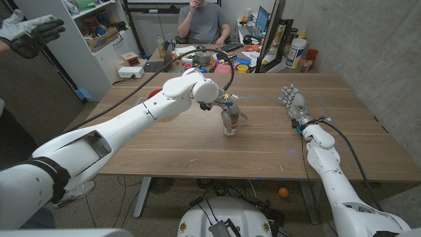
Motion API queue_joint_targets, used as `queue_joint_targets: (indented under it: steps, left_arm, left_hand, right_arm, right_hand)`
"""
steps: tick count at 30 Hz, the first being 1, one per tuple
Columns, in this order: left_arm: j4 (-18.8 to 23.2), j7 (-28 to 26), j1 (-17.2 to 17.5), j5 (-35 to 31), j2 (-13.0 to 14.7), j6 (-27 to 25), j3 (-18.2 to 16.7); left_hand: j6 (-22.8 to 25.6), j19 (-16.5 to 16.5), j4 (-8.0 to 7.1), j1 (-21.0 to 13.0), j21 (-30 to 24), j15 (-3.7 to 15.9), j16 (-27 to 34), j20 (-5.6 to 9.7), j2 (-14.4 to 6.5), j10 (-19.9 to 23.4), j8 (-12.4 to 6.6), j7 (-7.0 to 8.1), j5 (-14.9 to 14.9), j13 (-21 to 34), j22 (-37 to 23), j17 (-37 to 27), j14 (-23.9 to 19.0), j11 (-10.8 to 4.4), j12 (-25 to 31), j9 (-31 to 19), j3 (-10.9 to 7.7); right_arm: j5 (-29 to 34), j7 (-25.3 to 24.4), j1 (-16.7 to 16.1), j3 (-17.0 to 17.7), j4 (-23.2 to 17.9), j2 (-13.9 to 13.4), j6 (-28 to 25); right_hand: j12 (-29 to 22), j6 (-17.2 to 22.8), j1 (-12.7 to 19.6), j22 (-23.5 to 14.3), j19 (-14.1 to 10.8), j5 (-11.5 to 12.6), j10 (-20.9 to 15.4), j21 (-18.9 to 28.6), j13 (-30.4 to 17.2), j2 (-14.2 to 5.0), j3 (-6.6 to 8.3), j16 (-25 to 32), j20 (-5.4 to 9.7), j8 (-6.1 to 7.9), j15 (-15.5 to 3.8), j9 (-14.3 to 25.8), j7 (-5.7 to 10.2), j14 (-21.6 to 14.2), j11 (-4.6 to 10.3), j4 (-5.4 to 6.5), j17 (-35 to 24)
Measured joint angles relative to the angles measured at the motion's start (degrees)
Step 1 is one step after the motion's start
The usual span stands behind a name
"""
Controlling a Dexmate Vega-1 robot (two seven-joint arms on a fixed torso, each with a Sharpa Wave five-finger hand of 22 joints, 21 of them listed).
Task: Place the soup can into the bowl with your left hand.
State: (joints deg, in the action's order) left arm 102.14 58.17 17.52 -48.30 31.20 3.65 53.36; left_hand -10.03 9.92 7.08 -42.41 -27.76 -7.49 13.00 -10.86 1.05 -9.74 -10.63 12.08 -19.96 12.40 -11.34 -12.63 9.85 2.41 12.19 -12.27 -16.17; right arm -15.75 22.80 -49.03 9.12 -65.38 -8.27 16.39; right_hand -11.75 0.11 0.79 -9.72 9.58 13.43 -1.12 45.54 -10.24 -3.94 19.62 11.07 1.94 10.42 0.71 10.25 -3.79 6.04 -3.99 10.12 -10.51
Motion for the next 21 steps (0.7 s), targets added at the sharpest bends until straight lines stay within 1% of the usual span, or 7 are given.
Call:
queue_joint_targets:
  steps: [2,3,8,12,16,18,21]
  left_arm:
    - [-0.2,0.0,0.1,-0.2,-0.1,0.1,0.1]
    - [-0.2,0.0,0.1,-0.4,-0.1,0.2,0.1]
    - [-0.5,-1.2,0.6,-1.0,-0.2,0.6,0.2]
    - [-0.4,-2.8,1.2,-1.7,-0.2,0.8,0.1]
    - [-0.4,-4.5,1.9,-2.3,-0.1,1.4,0.0]
    - [-0.3,-6.4,2.2,-2.7,0.1,1.5,-0.1]
    - [0.0,-8.3,3.2,-3.0,0.4,1.7,-0.7]
  left_hand:
    - [0.0,-2.6,-0.07,-0.8,-1.6,0.53,1.1,2.54,-0.7,-0.2,-0.87,0.0,0.0,0.0,0.0,0.0,-0.1,0.37,0.8,-0.1,0.07]
    - [0.0,-5.5,0.15,-1.7,-2.6,1.35,1.7,3.83,-0.7,-0.2,-1.39,0.0,0.0,0.0,0.0,0.1,-0.7,0.38,1.3,-0.3,0.28]
    - [0.0,-25.1,1.14,-7.7,-9.3,8.06,3.7,10.37,-0.1,0.0,-2.95,0.0,0.6,-0.4,0.6,1.2,-14.2,-0.54,2.7,-0.3,2.21]
    - [0.0,-39.1,1.38,-13.2,-14.3,9.75,5.0,13.32,-0.1,0.9,-4.47,0.0,0.9,-0.7,0.8,1.2,-26.8,-3.14,4.4,-0.4,3.27]
    - [1.8,-51.0,1.37,-18.6,-19.8,10.08,7.2,14.42,0.9,11.5,-7.29,0.12,1.7,-0.7,1.0,0.6,-42.7,-5.29,6.9,-0.6,4.04]
    - [8.5,-55.6,1.38,-20.7,-22.3,9.33,7.6,15.43,1.9,17.9,-9.47,0.2,2.4,-0.4,1.0,0.5,-49.1,-6.23,8.4,-0.7,4.06]
    - [22.1,-58.7,1.3,-22.8,-25.1,6.62,7.6,16.57,2.9,27.9,-13.88,0.06,3.8,0.7,0.9,-0.1,-53.2,-7.43,11.6,-0.9,3.23]
  right_arm:
    - [0.0,0.0,0.1,0.1,0.1,0.0,0.0]
    - [0.0,0.0,0.1,0.1,0.1,0.0,0.0]
    - [-0.1,0.1,0.2,0.2,0.4,-0.1,0.1]
    - [-0.1,0.2,0.3,0.3,0.5,-0.1,0.1]
    - [-0.1,0.2,0.3,0.3,0.7,-0.2,0.1]
    - [0.0,0.2,0.4,0.3,0.8,-0.2,0.1]
    - [0.1,0.2,0.5,0.3,1.0,-0.2,0.2]
  right_hand:
    - [0.0,0.0,0.0,0.0,0.0,0.0,0.0,0.0,0.0,0.0,0.0,0.0,0.0,0.0,0.0,0.0,0.0,0.0,0.0,0.0,0.0]
    - [0.0,0.0,0.0,0.0,0.0,0.0,0.0,0.0,0.0,0.0,0.0,0.0,0.0,0.0,0.0,0.0,0.0,0.0,0.0,0.0,0.0]
    - [0.0,0.0,0.0,0.0,0.0,0.0,0.0,-0.2,0.0,0.0,0.0,0.0,0.0,0.0,0.21,0.0,0.0,-0.2,0.0,0.0,0.0]
    - [0.0,0.0,0.0,0.0,0.0,0.0,0.0,-0.2,0.0,0.0,0.0,0.0,0.0,0.0,0.21,0.0,0.0,-0.2,0.0,0.0,0.0]
    - [0.0,0.0,0.0,0.0,0.0,0.0,0.0,-0.2,0.0,0.0,0.0,0.0,0.0,0.0,0.21,0.0,0.0,-0.2,0.0,0.0,0.0]
    - [0.0,0.0,0.0,0.0,0.0,0.0,0.0,-0.2,0.0,0.0,0.0,0.0,0.0,0.0,0.21,0.0,0.0,-0.2,0.0,0.0,0.0]
    - [0.0,0.0,0.0,0.0,0.0,0.0,0.0,-0.2,0.0,0.0,0.0,0.0,0.0,0.0,0.21,0.0,0.0,-0.2,0.0,0.0,0.0]
